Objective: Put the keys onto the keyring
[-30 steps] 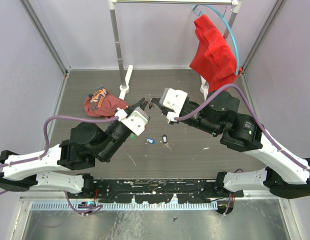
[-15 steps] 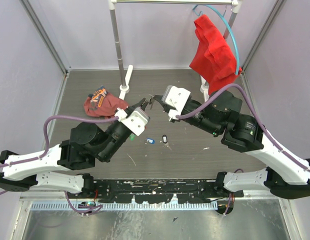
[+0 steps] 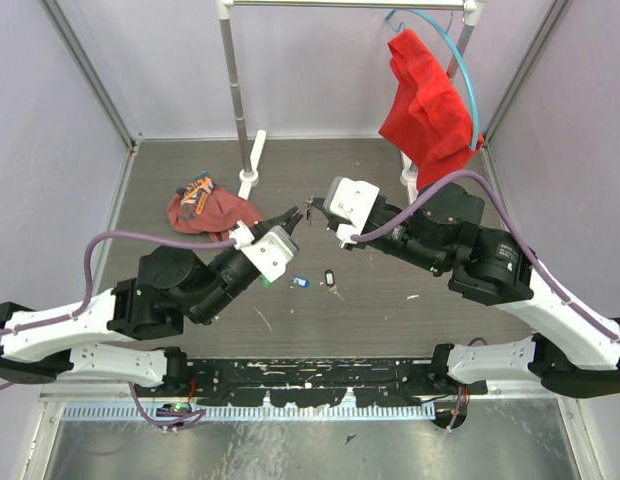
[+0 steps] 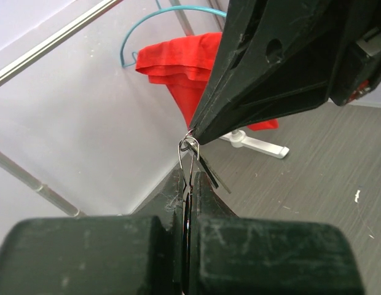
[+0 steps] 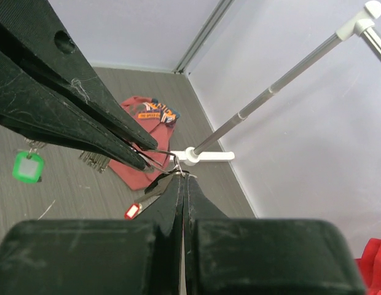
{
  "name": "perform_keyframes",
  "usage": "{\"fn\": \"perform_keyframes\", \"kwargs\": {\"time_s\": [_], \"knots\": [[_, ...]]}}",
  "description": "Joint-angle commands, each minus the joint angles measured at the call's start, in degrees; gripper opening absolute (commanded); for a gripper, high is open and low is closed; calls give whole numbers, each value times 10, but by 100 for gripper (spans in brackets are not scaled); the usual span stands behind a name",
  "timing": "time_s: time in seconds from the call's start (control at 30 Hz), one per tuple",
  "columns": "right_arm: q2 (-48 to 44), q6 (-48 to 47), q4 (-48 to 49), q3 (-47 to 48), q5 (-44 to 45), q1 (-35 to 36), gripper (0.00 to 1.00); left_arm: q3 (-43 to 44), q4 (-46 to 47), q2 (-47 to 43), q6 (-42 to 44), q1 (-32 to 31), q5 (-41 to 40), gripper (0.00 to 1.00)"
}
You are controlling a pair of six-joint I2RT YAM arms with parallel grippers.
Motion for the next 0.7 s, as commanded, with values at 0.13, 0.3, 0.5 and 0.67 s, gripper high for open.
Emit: {"fn": "perform_keyframes", "kwargs": {"time_s": [0.13, 0.3, 0.5, 0.67], "knots": [[-20, 31, -56, 44, -13, 1, 1, 26, -67, -12, -36, 0, 89, 0], [-25, 48, -92, 58, -33, 1, 1, 29, -95, -10, -48, 0, 120, 0], [-7, 66, -148, 87, -62, 1, 1, 36, -127, -7, -56, 0, 163, 0], [-1, 75, -165, 87, -80, 2, 2, 39, -141, 1, -57, 0, 185, 0]]}}
